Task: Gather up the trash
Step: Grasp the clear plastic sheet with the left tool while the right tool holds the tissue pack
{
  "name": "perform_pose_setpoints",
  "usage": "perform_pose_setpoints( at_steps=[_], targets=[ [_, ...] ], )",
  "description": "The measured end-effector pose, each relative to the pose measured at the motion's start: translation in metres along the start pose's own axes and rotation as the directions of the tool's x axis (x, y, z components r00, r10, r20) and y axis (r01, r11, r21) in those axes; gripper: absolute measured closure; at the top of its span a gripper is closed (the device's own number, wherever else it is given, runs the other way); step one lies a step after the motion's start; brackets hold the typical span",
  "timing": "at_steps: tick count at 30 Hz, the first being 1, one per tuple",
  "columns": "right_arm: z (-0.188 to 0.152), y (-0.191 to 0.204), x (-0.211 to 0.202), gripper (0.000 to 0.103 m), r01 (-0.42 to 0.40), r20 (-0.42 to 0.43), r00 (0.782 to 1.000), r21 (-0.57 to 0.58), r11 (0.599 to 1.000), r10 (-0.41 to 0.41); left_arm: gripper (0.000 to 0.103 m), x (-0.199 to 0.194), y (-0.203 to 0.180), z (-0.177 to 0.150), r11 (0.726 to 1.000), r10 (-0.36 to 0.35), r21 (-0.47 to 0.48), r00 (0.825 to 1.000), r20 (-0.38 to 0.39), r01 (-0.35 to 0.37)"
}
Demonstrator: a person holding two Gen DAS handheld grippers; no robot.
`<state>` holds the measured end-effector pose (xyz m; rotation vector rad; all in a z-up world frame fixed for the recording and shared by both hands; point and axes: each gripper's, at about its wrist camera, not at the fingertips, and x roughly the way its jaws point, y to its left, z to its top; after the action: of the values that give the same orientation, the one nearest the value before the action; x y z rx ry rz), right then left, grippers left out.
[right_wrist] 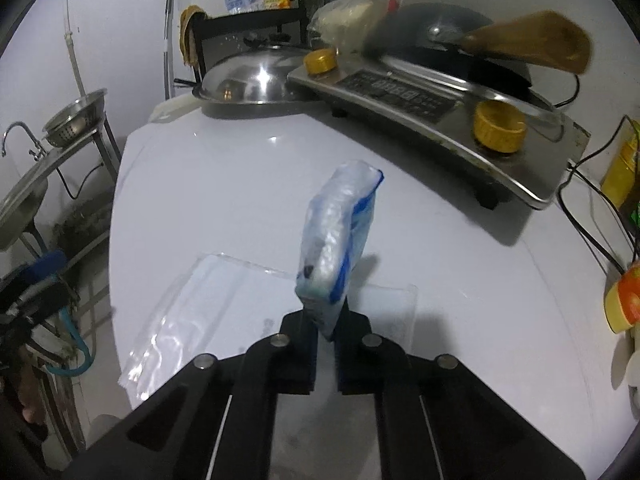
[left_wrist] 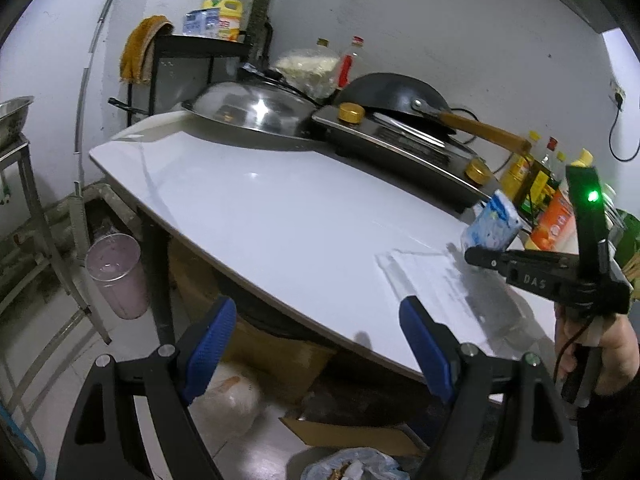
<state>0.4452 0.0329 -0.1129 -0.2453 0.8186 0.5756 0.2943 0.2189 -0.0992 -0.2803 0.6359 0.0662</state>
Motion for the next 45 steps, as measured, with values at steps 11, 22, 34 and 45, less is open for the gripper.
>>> perform_pose_setpoints(
  at_steps=[11,22,34,45],
  targets=[
    [-0.023,-0.026,-0.043,0.098,-0.022,0.037,0.999,0.046,0.999,0.02,0.019,0.023,-0.058,-0.001,0.994,-0.057,0.092,0.998,-0.038,0.06],
    [-0.048,-0.059,-0.034,0.098,-0.053,-0.002,0.999,0.14,0.989,0.054,0.035,0.052,-0.088,-0.005,0.989,0.0,0.146,0.994,-0.107,0.016],
    [-0.052,-0.066,-0.035,0.098,-0.069,-0.007,0.997,0.161,0.985,0.071,0.096,0.059,-0.114,-0.01,0.962,0.043,0.271,0.994,-0.096,-0.015],
    [-0.067,-0.075,-0.065,0.098,-0.046,0.024,0.999,0.169,0.985,0.043,0.101,0.04,-0.126,-0.009,0.96,0.043,0.279,0.996,-0.081,-0.019]
  ],
)
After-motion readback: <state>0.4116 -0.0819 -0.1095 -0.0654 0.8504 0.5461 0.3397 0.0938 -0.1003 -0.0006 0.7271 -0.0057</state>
